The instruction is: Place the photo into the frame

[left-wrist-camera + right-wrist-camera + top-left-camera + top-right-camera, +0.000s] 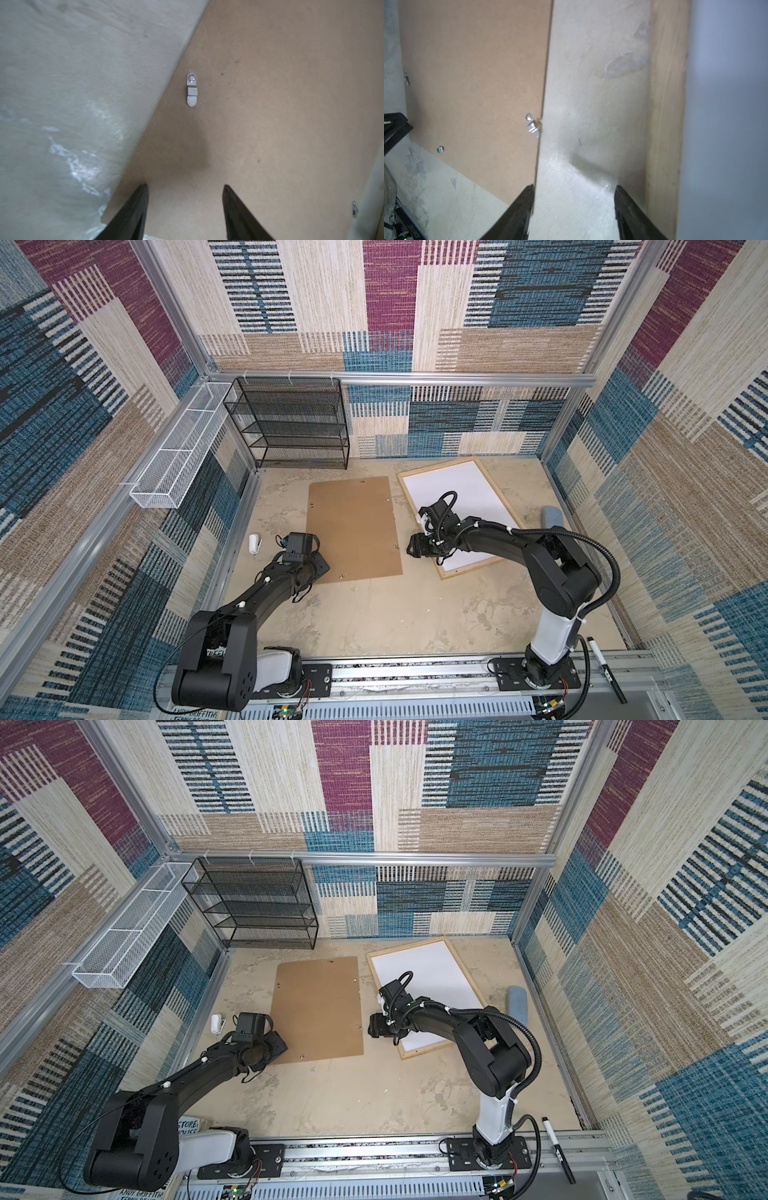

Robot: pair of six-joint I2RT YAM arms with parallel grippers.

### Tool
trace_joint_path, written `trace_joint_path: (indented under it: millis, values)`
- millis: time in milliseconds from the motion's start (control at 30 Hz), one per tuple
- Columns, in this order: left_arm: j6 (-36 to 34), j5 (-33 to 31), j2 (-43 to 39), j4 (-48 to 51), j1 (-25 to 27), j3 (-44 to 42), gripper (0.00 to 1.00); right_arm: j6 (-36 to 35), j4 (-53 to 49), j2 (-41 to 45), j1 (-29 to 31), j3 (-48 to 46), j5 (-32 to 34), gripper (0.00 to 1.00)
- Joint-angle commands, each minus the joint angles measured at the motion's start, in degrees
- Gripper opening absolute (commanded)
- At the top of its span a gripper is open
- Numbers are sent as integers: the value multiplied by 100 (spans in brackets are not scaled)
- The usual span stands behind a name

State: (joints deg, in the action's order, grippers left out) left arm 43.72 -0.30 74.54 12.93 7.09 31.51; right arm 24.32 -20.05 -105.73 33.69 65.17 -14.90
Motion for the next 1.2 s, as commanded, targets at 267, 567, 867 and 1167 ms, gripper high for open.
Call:
trace_joint_path:
  millis: [267,567,867,1167]
  values:
    - [-121,-504,-660,1497,-65,368,64,-109,80,-388,6,356,-229,63]
    - [-790,87,140,1621,-240,788,65,-370,-170,-311,10,235,-729,63]
    - [-973,408,539,1566,-271,910,64,-337,-238,-235,14,52,-1118,63]
    - [-1103,1192,715,1097,-278,806,61,-522,-510,-314,6,317,-920,63]
